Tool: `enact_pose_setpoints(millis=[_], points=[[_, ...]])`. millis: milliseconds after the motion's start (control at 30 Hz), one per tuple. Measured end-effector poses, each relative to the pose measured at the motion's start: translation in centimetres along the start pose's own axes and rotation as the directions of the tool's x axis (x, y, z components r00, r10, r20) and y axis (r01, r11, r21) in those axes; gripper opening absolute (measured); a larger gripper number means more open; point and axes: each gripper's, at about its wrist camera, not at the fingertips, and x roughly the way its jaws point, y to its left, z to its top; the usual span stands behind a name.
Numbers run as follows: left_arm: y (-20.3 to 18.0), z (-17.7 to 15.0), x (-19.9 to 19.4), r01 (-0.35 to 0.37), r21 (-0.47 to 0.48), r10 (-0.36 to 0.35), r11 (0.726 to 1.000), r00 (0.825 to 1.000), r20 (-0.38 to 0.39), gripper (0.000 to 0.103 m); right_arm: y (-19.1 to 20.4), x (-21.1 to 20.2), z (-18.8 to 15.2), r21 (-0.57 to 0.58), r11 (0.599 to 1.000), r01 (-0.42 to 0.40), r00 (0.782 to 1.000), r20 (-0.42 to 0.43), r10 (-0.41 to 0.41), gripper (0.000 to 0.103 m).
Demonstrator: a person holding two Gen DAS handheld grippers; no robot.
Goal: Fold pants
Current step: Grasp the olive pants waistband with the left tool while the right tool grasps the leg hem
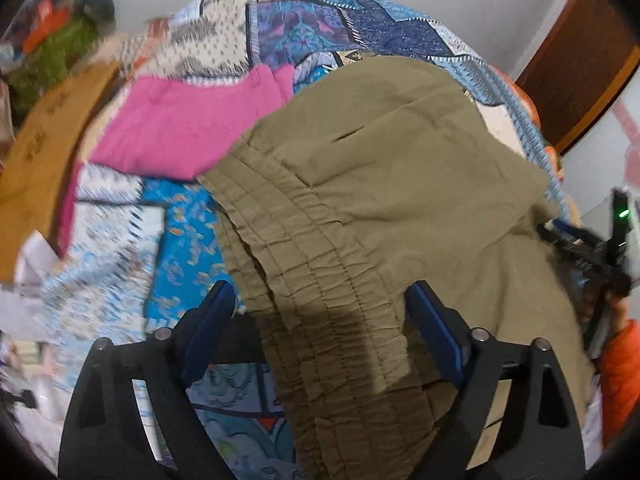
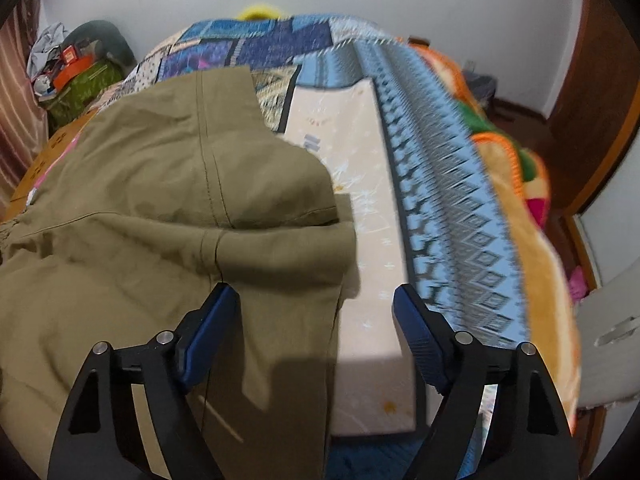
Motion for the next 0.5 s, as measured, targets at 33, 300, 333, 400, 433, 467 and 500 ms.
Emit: enact_pose_setpoints(millis=[33,300,333,400,433,467,500], points=[[0.3,0.0,0.2,0.018,-0.019,-0.018,1.0,1.0,-0.001,0.088,0.0,0.5,-0.2,-0.002,1.0,-0.013,1.0,-0.026,0.013,0.078],[-0.3,-0.2,0.0,0.004,0.03,-0.005,1.0,1.0,0.01,0.076,0.1,-0.2,-0.8,-0.023,1.0,0.009,1.0,-0.006,-0.01,0.018],[-0.6,-0.2,-0.2,-0.012,0.052,0.011,0.999,1.0,0.018,0.075,0.0,-0.3,-0.9,-0.023,0.999,0.025,1.0,-0.005,-0.025,0.012],[-1.2,-0.2,-0.6,-0.054,0.103,0.05,0.993,0.998,0.036,0.072,-0.6,-0.6,-1.2,-0.004,1.0,0.022,1.0,-0.004,-0.022,0.008],[-1.6,-0.3,-0.7,-0.072,0.126,0.067,0.989,0.997,0.041,0.072,-0.8,-0.8,-1.4,0.005,1.0,0.02,1.0,-0.004,-0.02,0.004],[-1.7,-0.2,-0.7,-0.083,0.14,0.077,0.987,0.996,0.043,0.071,-0.9,-1.0,-1.7,0.007,1.0,0.027,1.0,-0.008,-0.027,0.002],[-1.8,-0.1,-0.6,-0.09,0.149,0.084,0.985,0.995,0.044,0.071,-0.9,-1.1,-2.0,0.0,0.999,0.034,0.999,-0.016,-0.034,0.002]])
